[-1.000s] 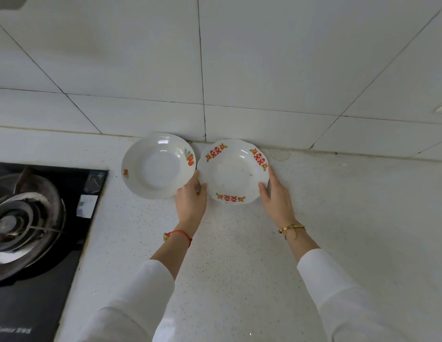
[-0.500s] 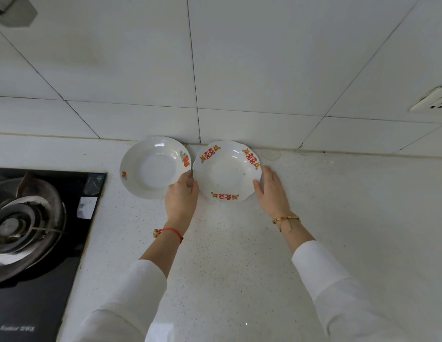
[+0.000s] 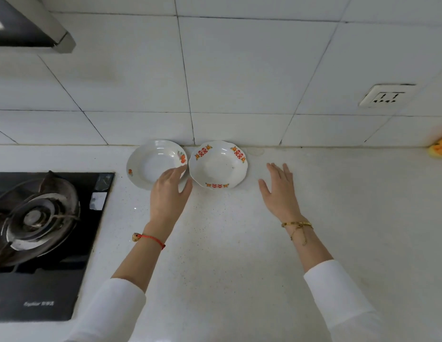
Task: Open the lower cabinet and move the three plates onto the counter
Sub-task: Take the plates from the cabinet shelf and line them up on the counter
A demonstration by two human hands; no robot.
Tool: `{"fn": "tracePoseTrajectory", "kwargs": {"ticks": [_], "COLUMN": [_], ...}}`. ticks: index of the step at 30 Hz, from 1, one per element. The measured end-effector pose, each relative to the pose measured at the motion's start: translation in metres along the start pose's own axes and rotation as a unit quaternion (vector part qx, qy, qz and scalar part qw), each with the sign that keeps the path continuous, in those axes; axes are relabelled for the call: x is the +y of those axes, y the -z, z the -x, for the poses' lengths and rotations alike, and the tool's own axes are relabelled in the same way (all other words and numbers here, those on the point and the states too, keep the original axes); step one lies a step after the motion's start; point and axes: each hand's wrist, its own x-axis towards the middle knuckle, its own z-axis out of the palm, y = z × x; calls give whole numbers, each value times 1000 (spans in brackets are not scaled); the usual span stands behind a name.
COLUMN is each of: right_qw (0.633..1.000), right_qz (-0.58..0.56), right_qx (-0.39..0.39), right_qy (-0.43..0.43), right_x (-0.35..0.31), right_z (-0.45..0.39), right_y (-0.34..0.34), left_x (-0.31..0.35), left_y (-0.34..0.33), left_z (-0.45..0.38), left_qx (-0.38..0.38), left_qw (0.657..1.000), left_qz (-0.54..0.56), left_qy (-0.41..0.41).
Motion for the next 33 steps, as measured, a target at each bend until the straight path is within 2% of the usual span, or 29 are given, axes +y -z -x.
{"fn": "tracePoseTrajectory", "kwargs": {"ticks": [15, 27, 33], "right_qw": [995, 992, 994], "right_qz": [-12, -16, -28], "right_qx": [74, 49, 27], "right_qy": [71, 114, 107], "right_x": [32, 81, 97], "right_z": [144, 279, 335], "right_y": [81, 129, 136], "left_x": [77, 139, 153], "left_y": [40, 56, 65], "left_z": [126, 286, 349], "left_qx": [34, 62, 63], "left_qw": [997, 996, 997], "left_qz": [32, 28, 33], "left_qy": [-61, -58, -36]}}
